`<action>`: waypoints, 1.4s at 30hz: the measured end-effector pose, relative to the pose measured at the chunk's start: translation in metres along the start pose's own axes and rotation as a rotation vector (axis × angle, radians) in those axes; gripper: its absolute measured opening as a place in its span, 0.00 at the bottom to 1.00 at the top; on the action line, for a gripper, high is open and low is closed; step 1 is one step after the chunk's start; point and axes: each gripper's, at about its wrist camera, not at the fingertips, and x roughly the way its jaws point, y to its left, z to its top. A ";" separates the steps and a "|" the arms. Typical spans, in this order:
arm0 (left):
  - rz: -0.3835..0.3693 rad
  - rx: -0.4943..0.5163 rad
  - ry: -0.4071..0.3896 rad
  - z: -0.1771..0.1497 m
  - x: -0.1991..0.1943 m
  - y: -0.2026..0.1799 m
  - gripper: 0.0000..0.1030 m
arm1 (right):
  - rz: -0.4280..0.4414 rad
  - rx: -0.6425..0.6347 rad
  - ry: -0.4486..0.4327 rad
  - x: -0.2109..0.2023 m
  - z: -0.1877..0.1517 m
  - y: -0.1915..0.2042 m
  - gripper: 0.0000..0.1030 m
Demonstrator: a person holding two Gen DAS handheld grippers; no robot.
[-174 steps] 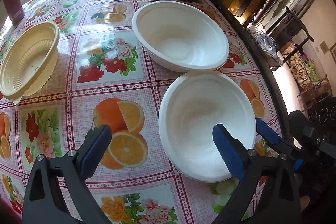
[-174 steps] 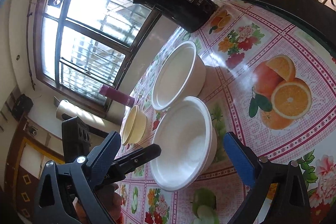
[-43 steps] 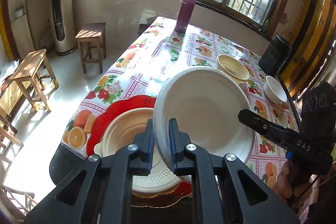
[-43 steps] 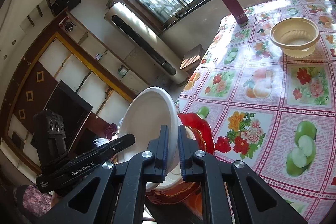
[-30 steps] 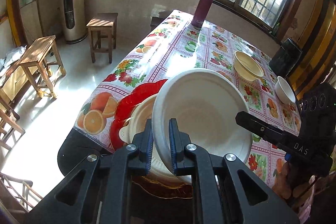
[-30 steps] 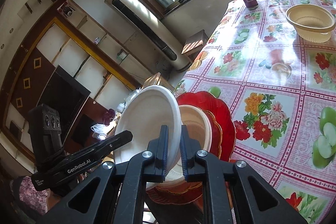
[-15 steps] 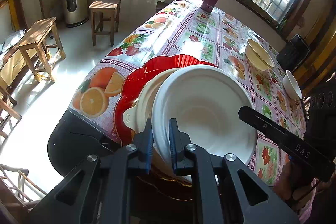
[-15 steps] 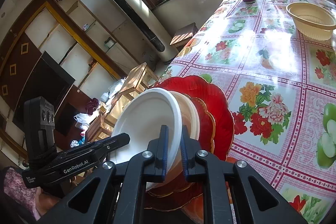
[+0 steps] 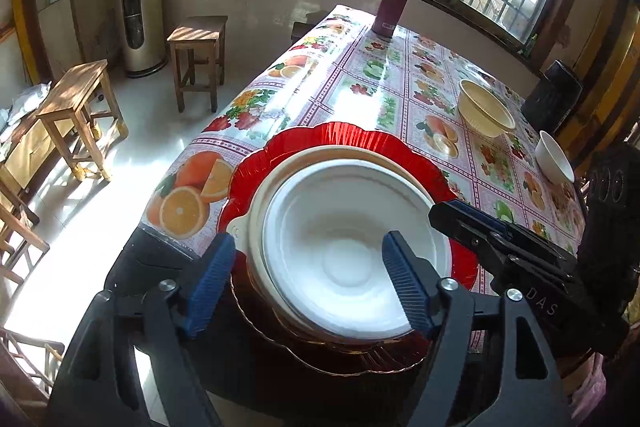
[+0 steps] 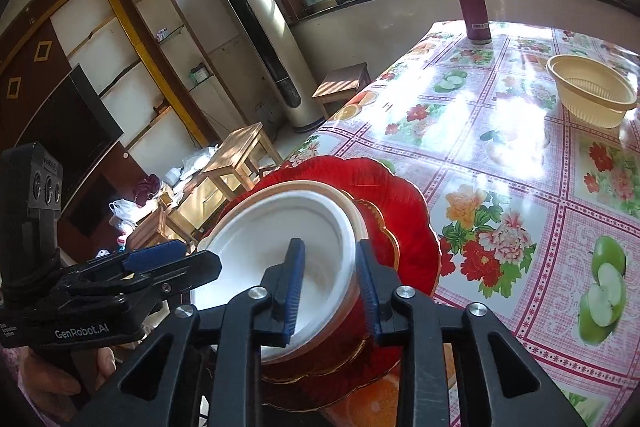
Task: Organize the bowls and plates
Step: 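Set the white bowl into the cream bowl and open the left tool, then move the left tool to the rim of the second white bowl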
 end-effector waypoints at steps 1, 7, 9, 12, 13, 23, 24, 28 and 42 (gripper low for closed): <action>0.002 0.006 -0.018 0.000 -0.004 0.000 0.76 | 0.000 0.000 -0.008 -0.003 0.000 -0.001 0.41; 0.008 -0.025 -0.063 0.004 -0.011 0.006 0.80 | -0.012 0.053 -0.081 -0.022 0.005 -0.027 0.50; 0.005 -0.030 -0.063 0.005 -0.009 0.003 0.80 | -0.033 0.087 -0.088 -0.025 0.006 -0.043 0.54; -0.010 -0.014 -0.067 0.007 -0.008 -0.008 0.84 | -0.047 0.156 -0.089 -0.028 0.006 -0.069 0.55; -0.017 -0.005 -0.071 0.008 -0.009 -0.013 0.85 | -0.052 0.176 -0.090 -0.030 0.006 -0.077 0.55; -0.160 0.115 -0.056 0.017 -0.004 -0.091 1.00 | -0.052 0.329 -0.110 -0.056 0.011 -0.152 0.91; -0.173 0.127 -0.046 0.018 -0.001 -0.100 1.00 | -0.046 0.344 -0.111 -0.059 0.011 -0.161 0.93; -0.201 0.173 -0.011 0.018 0.009 -0.135 1.00 | -0.049 0.435 -0.140 -0.076 0.009 -0.203 0.99; -0.257 0.337 0.135 0.010 0.054 -0.260 1.00 | -0.190 0.680 -0.370 -0.181 0.003 -0.346 1.00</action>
